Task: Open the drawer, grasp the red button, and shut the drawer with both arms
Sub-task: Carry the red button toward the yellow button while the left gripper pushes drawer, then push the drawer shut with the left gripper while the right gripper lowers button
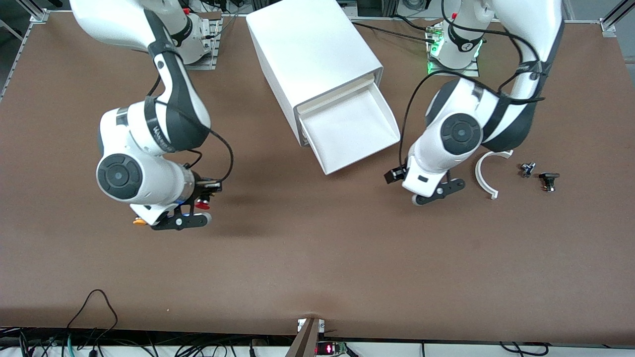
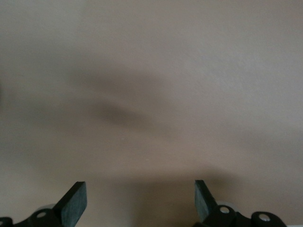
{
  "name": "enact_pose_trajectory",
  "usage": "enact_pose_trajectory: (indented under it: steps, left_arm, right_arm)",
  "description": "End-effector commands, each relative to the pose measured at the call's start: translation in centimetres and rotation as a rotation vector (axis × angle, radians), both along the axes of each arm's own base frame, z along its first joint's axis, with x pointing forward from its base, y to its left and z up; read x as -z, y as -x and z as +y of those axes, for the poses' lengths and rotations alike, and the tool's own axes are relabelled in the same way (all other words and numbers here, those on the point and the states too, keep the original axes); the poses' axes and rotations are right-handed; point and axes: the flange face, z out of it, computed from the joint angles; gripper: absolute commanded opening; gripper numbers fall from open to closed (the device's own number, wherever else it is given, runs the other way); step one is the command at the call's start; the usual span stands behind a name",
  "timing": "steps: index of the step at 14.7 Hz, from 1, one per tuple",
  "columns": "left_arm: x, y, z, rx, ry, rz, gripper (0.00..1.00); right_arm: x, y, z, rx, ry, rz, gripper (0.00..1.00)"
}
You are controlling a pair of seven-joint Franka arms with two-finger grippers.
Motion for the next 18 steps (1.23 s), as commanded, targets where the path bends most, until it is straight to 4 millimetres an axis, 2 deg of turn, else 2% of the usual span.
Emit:
enact_pose_trajectory:
  steps: [1,3,6,8,12,15,18]
  left_arm:
    - [1.2,0.5,-1.8,0.014,-0.013,-0.012,1.00]
    - [2.4,1.6,-3.2,0.033,-0.001,-0.031,1.00]
    - [4.7,2.8,-3.8,-0.026,0.015,-0.066,1.00]
    - [5.1,3.7,-5.2,-0.040,0.024,-0.075,1.00]
    - [5.9,5.2,-6.4,-0.017,0.022,-0.047,1.00]
    - [6.4,6.9,-7.4,-0.001,0.029,-0.015,1.00]
    - [6.3,8.5,-8.3,0.006,0.022,0.044,1.00]
  right_arm:
    - [3.3,-0.2,-4.9,-0.054,-0.041,-0.013,0.00]
    - [6.1,-0.5,-7.7,-0.061,-0.043,-0.023,0.00]
    - [9.6,-0.9,-11.9,-0.081,-0.050,-0.044,0.00]
    - [11.5,-0.8,-13.4,-0.075,-0.045,-0.058,0.00]
    - [15.5,0.4,-15.5,-0.073,-0.039,-0.075,0.00]
    - [17.4,0.9,-15.6,-0.057,-0.049,-0.066,0.00]
    - [18.4,1.2,-16.0,-0.047,-0.051,-0.060,0.00]
